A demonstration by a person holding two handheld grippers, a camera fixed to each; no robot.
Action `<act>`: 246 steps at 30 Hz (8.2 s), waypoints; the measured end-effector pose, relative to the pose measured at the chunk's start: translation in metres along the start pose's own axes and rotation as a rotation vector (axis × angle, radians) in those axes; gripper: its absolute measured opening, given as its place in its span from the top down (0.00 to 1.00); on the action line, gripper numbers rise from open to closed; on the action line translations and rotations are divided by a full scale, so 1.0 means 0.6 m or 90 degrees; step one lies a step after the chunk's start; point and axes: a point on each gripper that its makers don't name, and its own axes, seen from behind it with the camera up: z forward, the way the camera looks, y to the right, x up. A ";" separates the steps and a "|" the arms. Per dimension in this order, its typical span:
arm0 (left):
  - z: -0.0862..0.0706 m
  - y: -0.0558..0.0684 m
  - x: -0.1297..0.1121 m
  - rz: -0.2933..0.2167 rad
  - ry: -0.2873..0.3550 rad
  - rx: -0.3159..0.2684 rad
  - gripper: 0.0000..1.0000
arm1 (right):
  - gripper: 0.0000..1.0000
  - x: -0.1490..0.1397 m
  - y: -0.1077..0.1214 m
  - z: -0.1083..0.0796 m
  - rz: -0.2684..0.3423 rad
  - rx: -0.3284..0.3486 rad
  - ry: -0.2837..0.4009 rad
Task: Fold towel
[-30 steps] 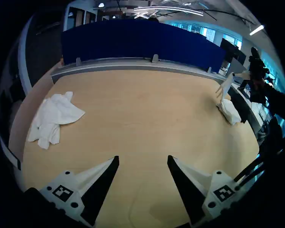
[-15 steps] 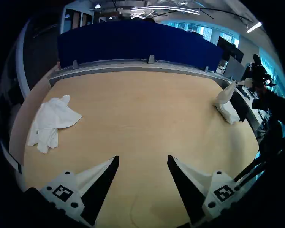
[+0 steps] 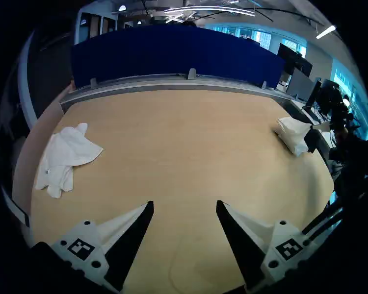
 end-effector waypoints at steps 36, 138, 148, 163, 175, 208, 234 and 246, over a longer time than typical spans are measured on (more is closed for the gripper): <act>-0.014 0.006 -0.008 0.018 -0.002 0.005 0.06 | 0.93 -0.138 0.033 0.053 0.069 -0.079 -0.084; -0.101 -0.119 0.283 -0.026 0.468 0.114 0.06 | 0.00 0.216 -0.383 -0.292 0.035 -0.040 0.459; -0.074 -0.135 0.264 0.014 0.490 0.142 0.06 | 0.00 0.214 -0.410 -0.273 0.012 -0.030 0.448; -0.022 -0.171 0.218 0.027 0.527 0.179 0.06 | 0.00 0.188 -0.408 -0.222 -0.002 -0.060 0.399; 0.048 -0.186 0.159 0.042 0.531 0.187 0.06 | 0.00 0.179 -0.402 -0.185 0.013 -0.075 0.405; 0.105 -0.217 0.113 0.000 0.512 0.171 0.06 | 0.00 0.192 -0.437 -0.138 -0.032 -0.069 0.387; 0.103 -0.220 0.109 -0.003 0.510 0.169 0.05 | 0.00 0.226 -0.407 -0.192 0.007 -0.038 0.435; 0.103 -0.221 0.109 -0.003 0.510 0.169 0.05 | 0.00 0.202 -0.343 -0.184 0.064 -0.038 0.482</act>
